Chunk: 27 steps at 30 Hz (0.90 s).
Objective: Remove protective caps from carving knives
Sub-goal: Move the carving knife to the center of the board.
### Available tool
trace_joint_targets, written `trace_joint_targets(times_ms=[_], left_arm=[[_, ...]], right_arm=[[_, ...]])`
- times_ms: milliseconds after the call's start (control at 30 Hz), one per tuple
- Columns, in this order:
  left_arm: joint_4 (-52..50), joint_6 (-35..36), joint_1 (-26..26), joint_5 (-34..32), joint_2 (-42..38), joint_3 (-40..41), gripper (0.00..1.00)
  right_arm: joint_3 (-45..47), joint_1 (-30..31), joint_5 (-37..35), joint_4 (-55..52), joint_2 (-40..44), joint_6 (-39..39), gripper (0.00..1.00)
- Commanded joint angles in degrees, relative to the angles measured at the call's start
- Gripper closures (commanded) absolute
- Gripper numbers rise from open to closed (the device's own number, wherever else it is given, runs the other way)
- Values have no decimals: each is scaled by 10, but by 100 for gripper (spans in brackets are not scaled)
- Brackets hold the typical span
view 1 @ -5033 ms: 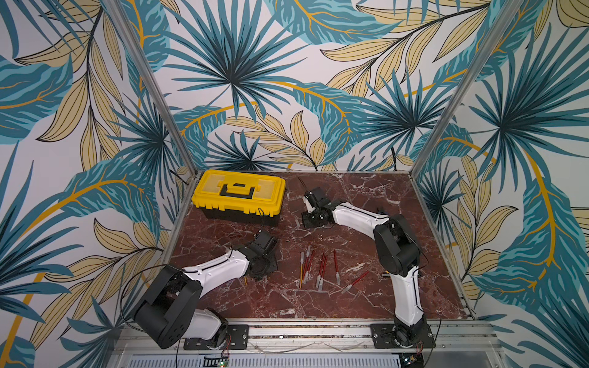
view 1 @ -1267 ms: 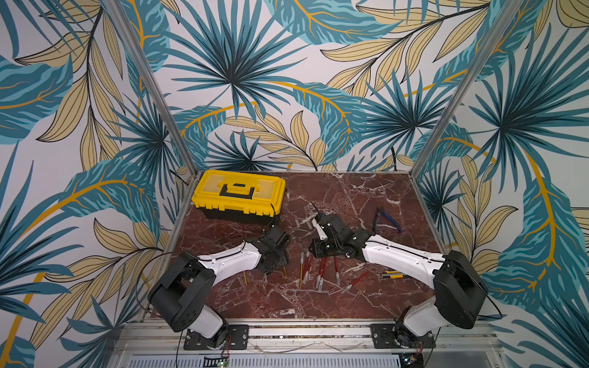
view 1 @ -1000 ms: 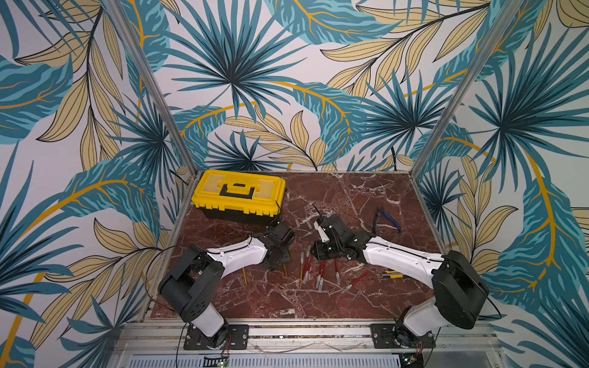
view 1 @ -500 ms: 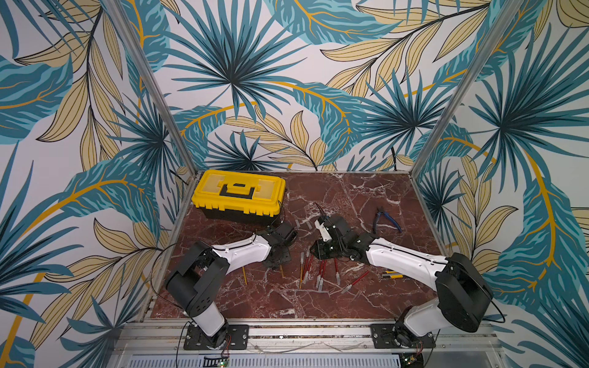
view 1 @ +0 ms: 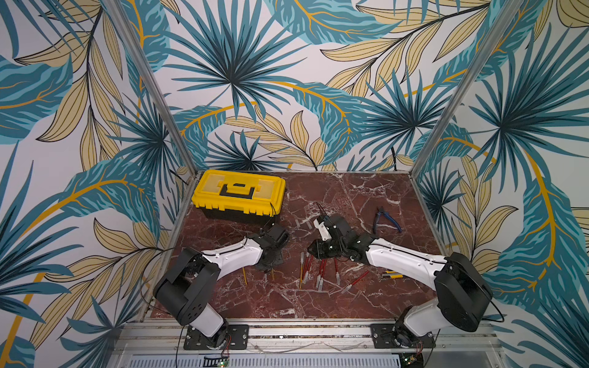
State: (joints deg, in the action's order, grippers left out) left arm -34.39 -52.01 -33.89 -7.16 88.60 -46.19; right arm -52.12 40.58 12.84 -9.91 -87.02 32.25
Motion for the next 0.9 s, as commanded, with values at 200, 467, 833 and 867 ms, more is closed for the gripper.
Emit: trace_joint_targets(times_ms=[200, 467, 833, 867], left_arm=[[-68, 55, 62, -15, -39, 48, 88], [-68, 76, 100, -21, -42, 48, 88], [-68, 84, 105, -19, -24, 18, 65], [-68, 84, 104, -18, -24, 18, 63]], right_arm=[[4, -1, 25, 25, -19, 15, 75], [7, -1, 25, 28, -22, 16, 75], [15, 2, 15, 25, -24, 15, 75], [17, 1, 14, 24, -26, 15, 75]])
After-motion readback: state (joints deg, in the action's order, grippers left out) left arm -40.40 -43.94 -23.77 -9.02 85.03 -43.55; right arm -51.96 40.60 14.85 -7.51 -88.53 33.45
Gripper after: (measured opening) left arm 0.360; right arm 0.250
